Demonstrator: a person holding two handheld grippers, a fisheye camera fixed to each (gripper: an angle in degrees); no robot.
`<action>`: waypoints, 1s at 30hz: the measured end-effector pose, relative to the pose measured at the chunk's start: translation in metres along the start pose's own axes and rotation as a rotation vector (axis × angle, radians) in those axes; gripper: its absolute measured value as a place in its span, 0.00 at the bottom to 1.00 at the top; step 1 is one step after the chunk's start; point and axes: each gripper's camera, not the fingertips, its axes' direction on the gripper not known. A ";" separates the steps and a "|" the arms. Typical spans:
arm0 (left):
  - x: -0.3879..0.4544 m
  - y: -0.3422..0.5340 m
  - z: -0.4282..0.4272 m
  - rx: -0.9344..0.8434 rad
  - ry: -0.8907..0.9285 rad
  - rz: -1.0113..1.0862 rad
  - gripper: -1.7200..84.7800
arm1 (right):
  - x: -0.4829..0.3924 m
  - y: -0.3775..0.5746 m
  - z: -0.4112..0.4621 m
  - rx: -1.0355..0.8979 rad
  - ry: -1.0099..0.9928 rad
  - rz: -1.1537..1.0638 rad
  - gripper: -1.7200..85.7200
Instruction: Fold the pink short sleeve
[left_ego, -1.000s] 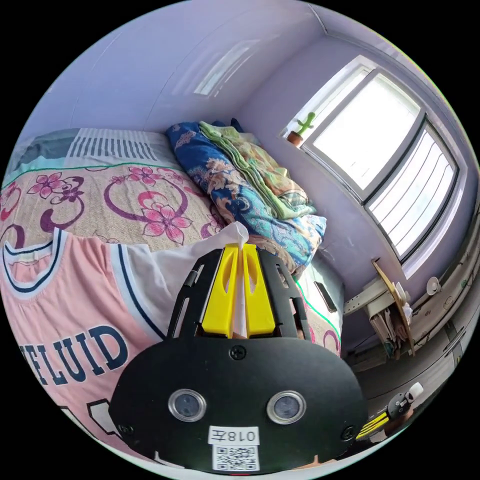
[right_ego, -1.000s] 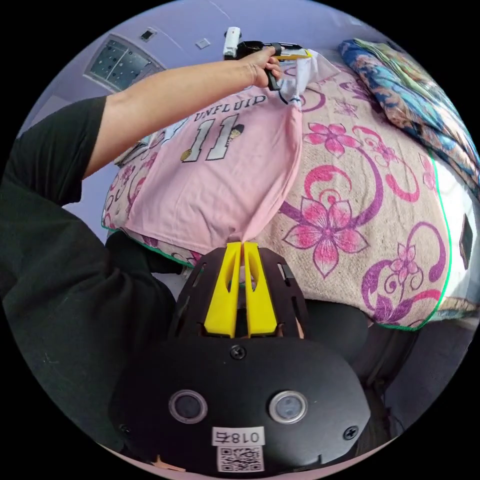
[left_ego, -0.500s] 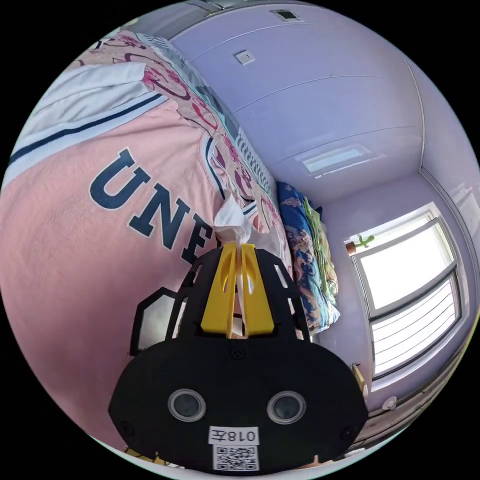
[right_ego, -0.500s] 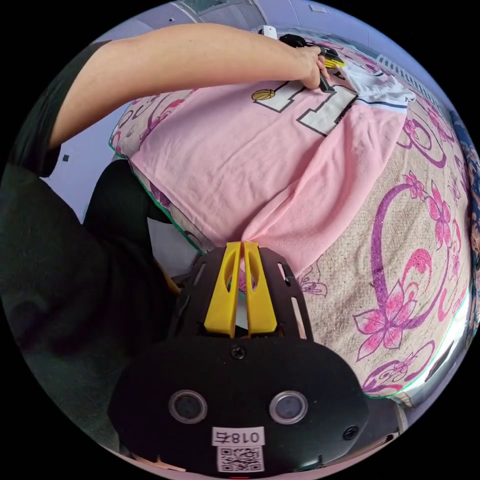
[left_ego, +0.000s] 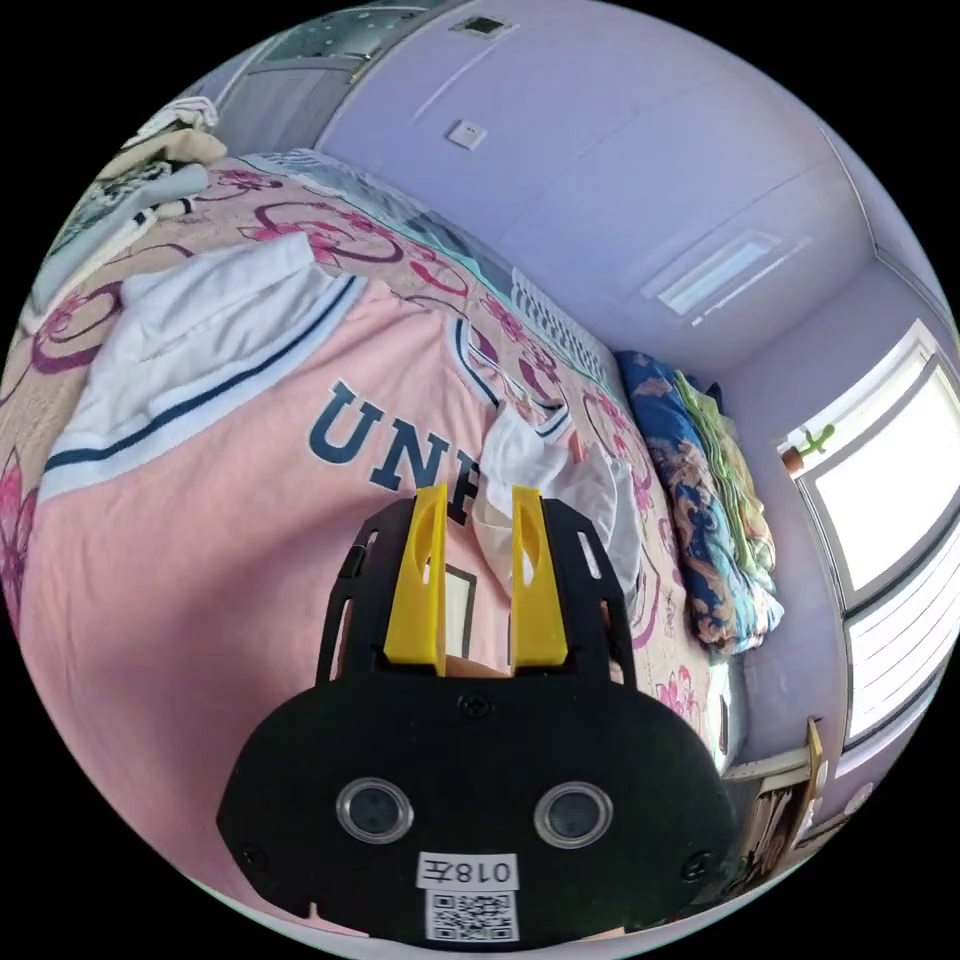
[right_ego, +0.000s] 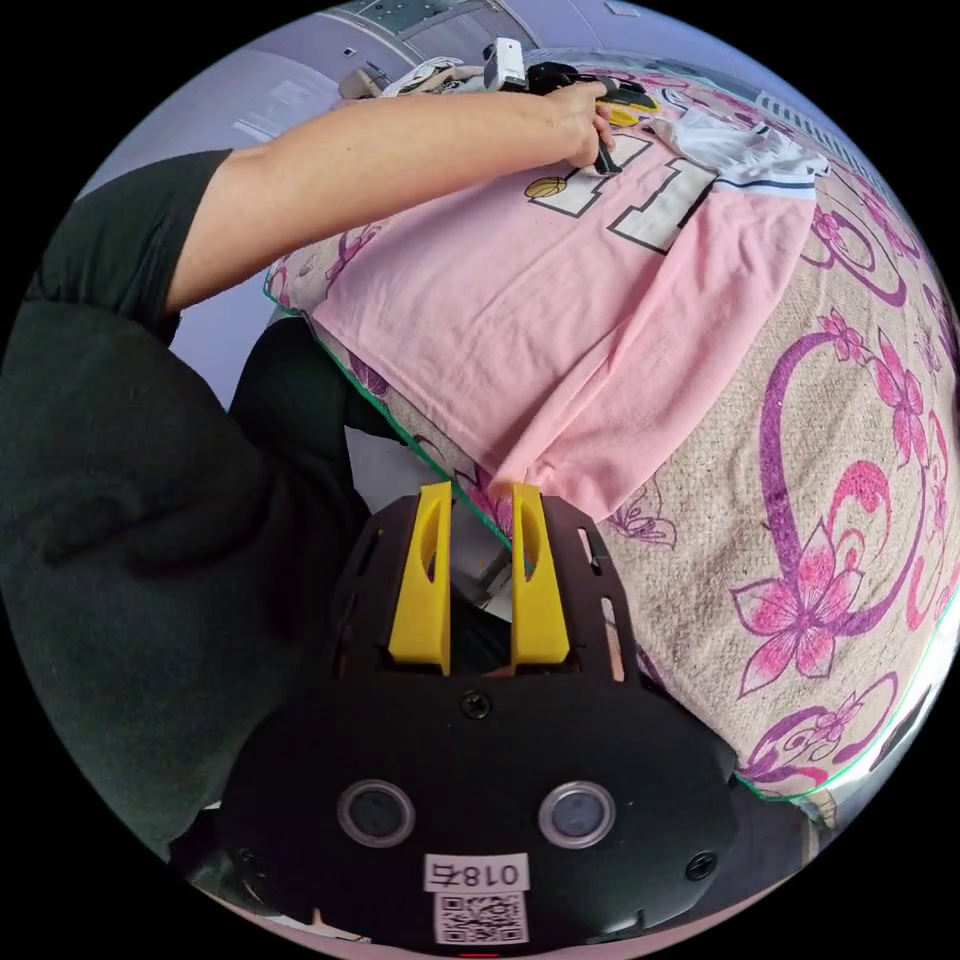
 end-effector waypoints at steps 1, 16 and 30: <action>-0.007 0.004 -0.010 0.037 0.000 -0.024 0.12 | -0.006 0.003 -0.008 -0.003 -0.020 -0.008 0.12; -0.190 0.129 -0.272 -0.011 -0.173 0.134 0.13 | -0.113 -0.250 -0.130 0.518 0.131 -0.375 0.13; -0.197 0.185 -0.266 -0.408 -0.221 0.235 0.19 | -0.190 -0.570 -0.005 0.283 0.543 -0.424 0.13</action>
